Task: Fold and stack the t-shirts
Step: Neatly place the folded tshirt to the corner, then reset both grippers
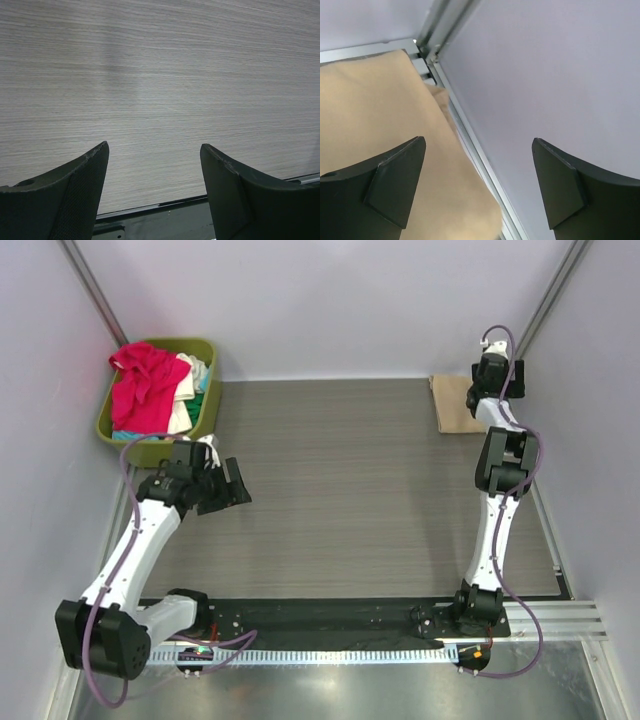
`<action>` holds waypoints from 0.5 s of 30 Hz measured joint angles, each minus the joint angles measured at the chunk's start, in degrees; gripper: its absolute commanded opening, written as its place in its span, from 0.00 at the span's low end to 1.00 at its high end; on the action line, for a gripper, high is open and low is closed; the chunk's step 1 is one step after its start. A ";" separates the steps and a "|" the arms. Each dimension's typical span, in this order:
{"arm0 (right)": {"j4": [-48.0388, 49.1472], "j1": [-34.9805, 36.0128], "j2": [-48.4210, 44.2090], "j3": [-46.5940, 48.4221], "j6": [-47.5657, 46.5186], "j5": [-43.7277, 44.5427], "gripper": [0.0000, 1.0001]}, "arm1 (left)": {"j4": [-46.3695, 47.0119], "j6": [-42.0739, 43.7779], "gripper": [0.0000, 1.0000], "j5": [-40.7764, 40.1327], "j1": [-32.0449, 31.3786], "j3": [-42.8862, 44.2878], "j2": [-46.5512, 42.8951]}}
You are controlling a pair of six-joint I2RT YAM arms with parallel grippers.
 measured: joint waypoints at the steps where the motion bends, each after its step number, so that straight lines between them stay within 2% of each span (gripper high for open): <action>1: 0.39 0.15 -2.38 -3.06 0.55 0.59 0.94 | 0.02 0.00 0.77 0.15 0.00 0.00 -0.63; 7: 3.30 4.04 -19.54 -16.20 4.74 0.33 0.96 | 0.44 0.00 0.79 0.94 0.00 0.00 -3.63; 8: 3.87 5.44 -22.58 -17.99 5.35 0.09 1.00 | 0.42 0.00 0.79 0.79 0.00 0.02 -4.07; 12: 9.38 14.80 -36.54 -25.27 10.10 -4.20 1.00 | 0.37 0.02 0.87 -0.24 0.02 0.02 -5.49; 15: 13.42 22.08 -43.50 -29.44 17.40 -9.81 1.00 | 0.37 0.02 0.91 -1.01 0.37 0.02 -7.26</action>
